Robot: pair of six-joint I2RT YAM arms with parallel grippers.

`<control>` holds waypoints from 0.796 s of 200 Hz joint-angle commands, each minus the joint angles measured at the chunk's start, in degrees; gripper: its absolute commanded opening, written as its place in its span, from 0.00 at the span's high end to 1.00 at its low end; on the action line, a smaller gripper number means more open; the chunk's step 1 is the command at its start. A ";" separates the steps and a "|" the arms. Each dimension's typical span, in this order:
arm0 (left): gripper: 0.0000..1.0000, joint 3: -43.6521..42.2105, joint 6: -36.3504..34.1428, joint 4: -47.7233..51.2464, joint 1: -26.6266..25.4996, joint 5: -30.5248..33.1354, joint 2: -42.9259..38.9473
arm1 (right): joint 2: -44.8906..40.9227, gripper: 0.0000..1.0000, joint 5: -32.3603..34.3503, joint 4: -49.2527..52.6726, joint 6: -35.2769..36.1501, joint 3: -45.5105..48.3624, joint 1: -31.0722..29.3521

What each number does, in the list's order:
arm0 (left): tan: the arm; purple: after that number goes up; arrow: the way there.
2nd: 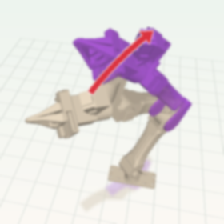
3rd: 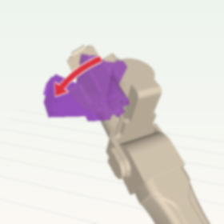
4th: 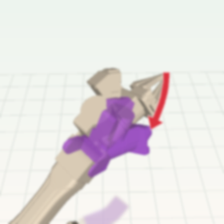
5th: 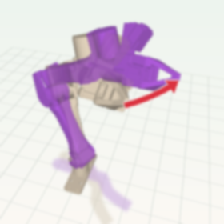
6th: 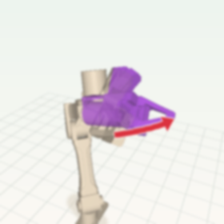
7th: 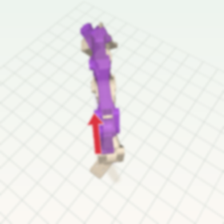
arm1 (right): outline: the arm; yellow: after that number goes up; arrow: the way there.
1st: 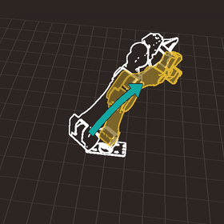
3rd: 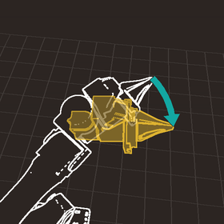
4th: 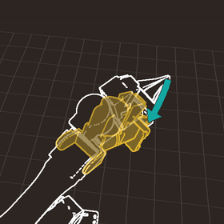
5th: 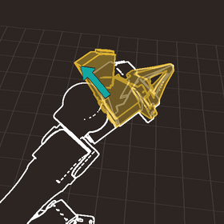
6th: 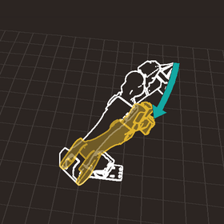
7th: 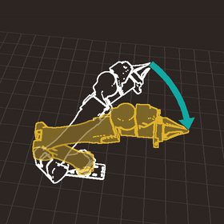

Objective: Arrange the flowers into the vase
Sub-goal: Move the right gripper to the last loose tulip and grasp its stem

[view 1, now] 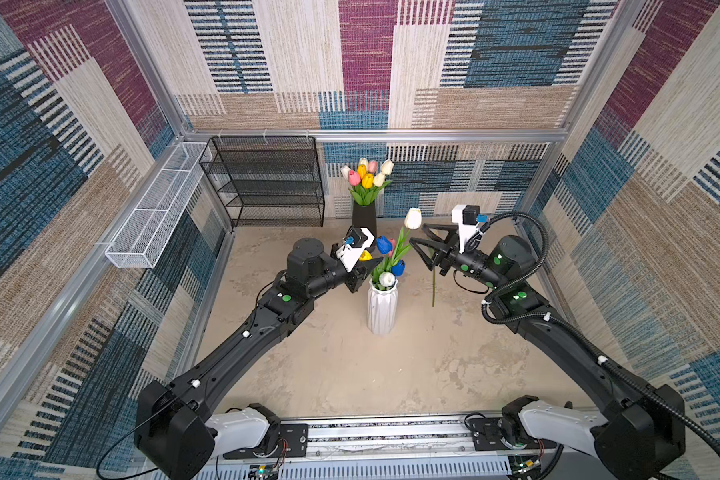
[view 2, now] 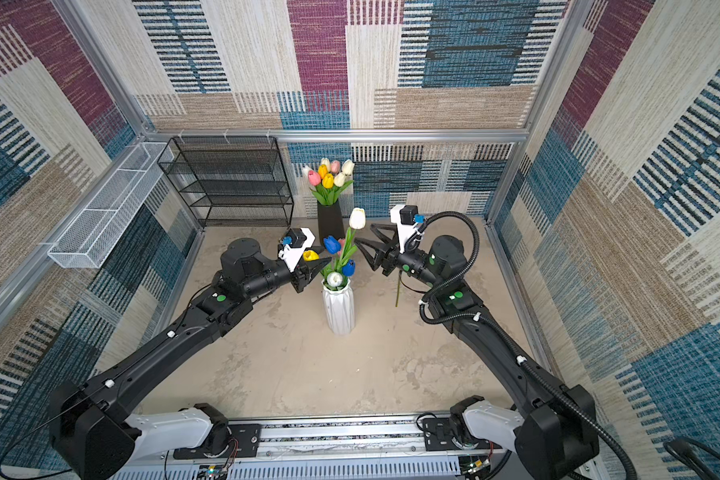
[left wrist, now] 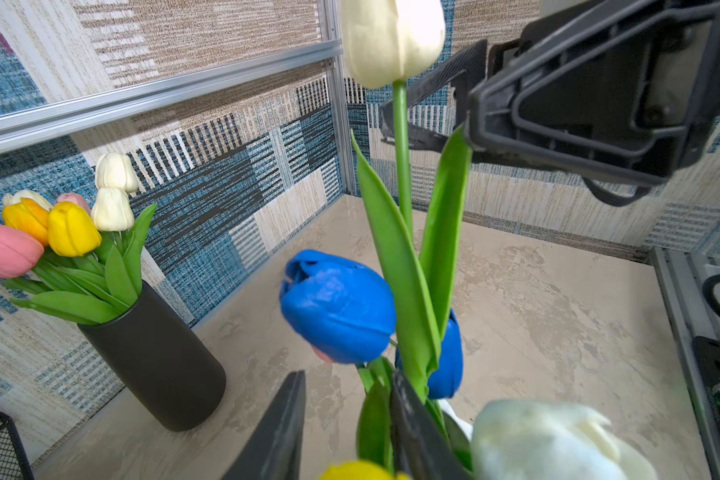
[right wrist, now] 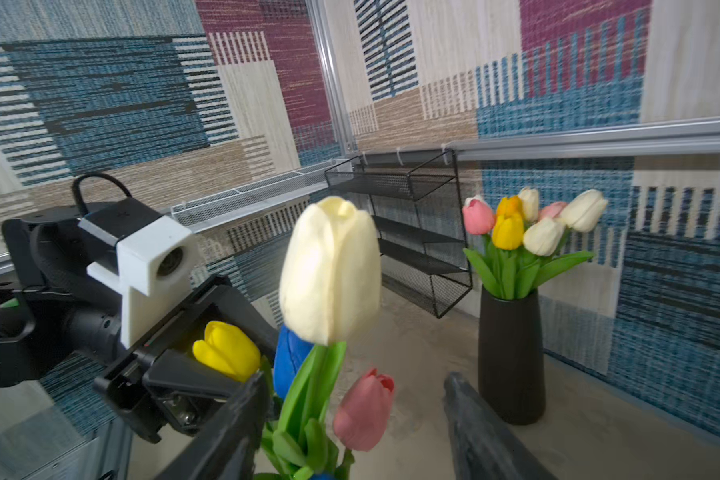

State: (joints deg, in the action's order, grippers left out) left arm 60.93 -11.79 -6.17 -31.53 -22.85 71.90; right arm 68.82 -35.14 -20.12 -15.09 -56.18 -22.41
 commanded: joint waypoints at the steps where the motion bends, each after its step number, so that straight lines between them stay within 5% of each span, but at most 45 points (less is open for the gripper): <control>1: 0.63 0.28 -0.07 -0.59 0.06 -0.09 -0.26 | 1.81 0.28 -9.37 -2.64 -3.71 -1.27 0.09; 35: 0.62 0.25 0.02 -0.92 0.11 -0.08 -0.27 | 6.38 0.35 -12.81 -3.90 -3.11 -3.83 0.09; 65: 0.62 0.42 0.11 -0.68 0.05 -0.04 -0.09 | 7.48 0.62 -13.79 -4.93 -2.60 -4.96 0.00; 91: 0.62 0.36 0.25 -1.05 0.06 -0.06 0.02 | 5.93 0.76 -16.08 -3.15 1.33 -5.34 -1.51; 159: 0.62 0.25 0.49 -1.59 -0.03 -0.17 0.35 | 3.49 0.94 -6.73 1.75 7.05 -4.53 -4.64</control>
State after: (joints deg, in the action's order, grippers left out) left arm 60.97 -11.77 -6.24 -31.57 -22.85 72.23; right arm 73.23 -46.83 -19.38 -9.58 -60.82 -26.59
